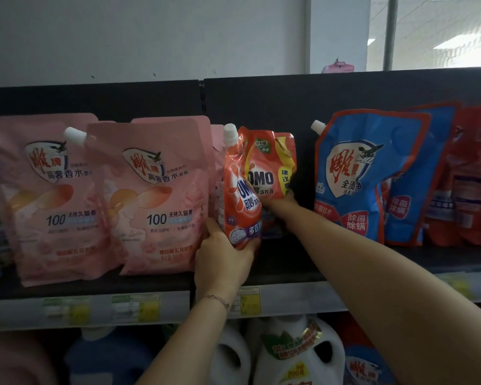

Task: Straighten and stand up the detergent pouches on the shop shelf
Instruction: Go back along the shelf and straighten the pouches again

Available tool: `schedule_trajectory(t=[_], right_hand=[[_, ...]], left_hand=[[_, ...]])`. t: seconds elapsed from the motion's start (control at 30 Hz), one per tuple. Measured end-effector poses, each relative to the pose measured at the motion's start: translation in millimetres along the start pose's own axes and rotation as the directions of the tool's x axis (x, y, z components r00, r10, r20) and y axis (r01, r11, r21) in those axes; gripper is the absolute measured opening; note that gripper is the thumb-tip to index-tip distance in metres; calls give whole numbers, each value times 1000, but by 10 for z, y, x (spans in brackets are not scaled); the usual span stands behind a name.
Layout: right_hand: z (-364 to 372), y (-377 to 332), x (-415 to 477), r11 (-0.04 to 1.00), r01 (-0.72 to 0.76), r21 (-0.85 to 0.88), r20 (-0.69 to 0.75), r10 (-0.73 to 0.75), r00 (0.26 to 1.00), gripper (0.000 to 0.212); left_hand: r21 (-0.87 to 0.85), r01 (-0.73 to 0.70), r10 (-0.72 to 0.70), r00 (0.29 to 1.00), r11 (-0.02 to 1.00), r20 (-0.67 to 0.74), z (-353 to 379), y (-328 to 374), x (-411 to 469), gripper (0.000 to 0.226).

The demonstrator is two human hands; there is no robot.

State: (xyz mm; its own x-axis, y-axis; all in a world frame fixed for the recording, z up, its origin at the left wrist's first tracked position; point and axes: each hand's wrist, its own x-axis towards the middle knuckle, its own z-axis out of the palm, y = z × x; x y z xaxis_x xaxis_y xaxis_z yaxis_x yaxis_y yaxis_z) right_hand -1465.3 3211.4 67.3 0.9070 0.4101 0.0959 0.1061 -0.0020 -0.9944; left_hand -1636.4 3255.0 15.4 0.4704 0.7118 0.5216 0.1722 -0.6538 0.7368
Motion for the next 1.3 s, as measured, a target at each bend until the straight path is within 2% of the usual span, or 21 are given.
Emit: schedule_trajectory(t=[0.1,0.17,0.27,0.33,0.37,0.47,0.53,0.63,0.7,0.8,0.87,0.97,1.03,1.1,1.17,1.2,1.3], right_hand=[[52,-75,-51,987,-109,-119,-85,100,991,130],[69,-120,-122,972,-126,-201,-129,101,986,123],[54,-96,-293,966,-79,-247,-146,43,988,90],[-23,-57,-442,952,-3,-305,-63,-17,998,53],[-70,-50,-529,954,15,-301,-13,-19,1000,42],[-218,-6,-736,983,-55,-175,97,73,993,47],[-305,30,-817,988,-86,-125,132,102,986,41],[-404,12,-854,984,-124,-128,59,132,989,20],[-434,5,-872,968,-136,-211,7,140,990,7],[-458,66,-942,964,-49,-261,26,58,998,13],[-466,153,-972,954,57,-293,33,-50,998,32],[-454,233,-1063,826,237,-511,-49,-304,952,39],[-439,304,-1135,686,362,-631,-71,-516,854,34],[-425,392,-1173,473,486,-735,27,-696,718,23],[-410,460,-1155,262,572,-777,172,-786,594,20],[-408,477,-1143,191,599,-778,226,-804,550,20],[-408,508,-1129,86,650,-755,325,-812,485,24]], left_hand=[[-6,-8,9,1000,1000,10,-23,-11,-4,76],[-30,-32,32,999,999,18,-27,-48,1,76],[-95,-64,69,996,993,48,-41,-107,25,74],[-152,-90,101,993,984,66,-56,-134,44,72],[-184,-95,113,990,978,86,-64,-144,51,71],[-293,-87,147,971,952,190,-62,-185,92,68],[-355,-59,163,949,933,270,-78,-209,125,63],[-424,-13,191,906,905,378,-135,-197,141,51],[-436,-10,198,900,900,389,-157,-180,128,53],[-417,-48,194,929,908,314,-151,-148,93,67],[-370,-59,157,958,927,241,-147,-117,63,72],[-303,-88,145,975,949,170,-113,-101,35,67],[-221,-140,170,977,965,126,-88,-103,8,57],[-67,-234,238,969,970,64,-79,-108,-25,45],[106,-336,336,942,936,14,-80,-110,-51,38],[147,-361,364,931,921,10,-80,-114,-52,36],[137,-390,382,921,911,77,-65,-140,-33,30]])
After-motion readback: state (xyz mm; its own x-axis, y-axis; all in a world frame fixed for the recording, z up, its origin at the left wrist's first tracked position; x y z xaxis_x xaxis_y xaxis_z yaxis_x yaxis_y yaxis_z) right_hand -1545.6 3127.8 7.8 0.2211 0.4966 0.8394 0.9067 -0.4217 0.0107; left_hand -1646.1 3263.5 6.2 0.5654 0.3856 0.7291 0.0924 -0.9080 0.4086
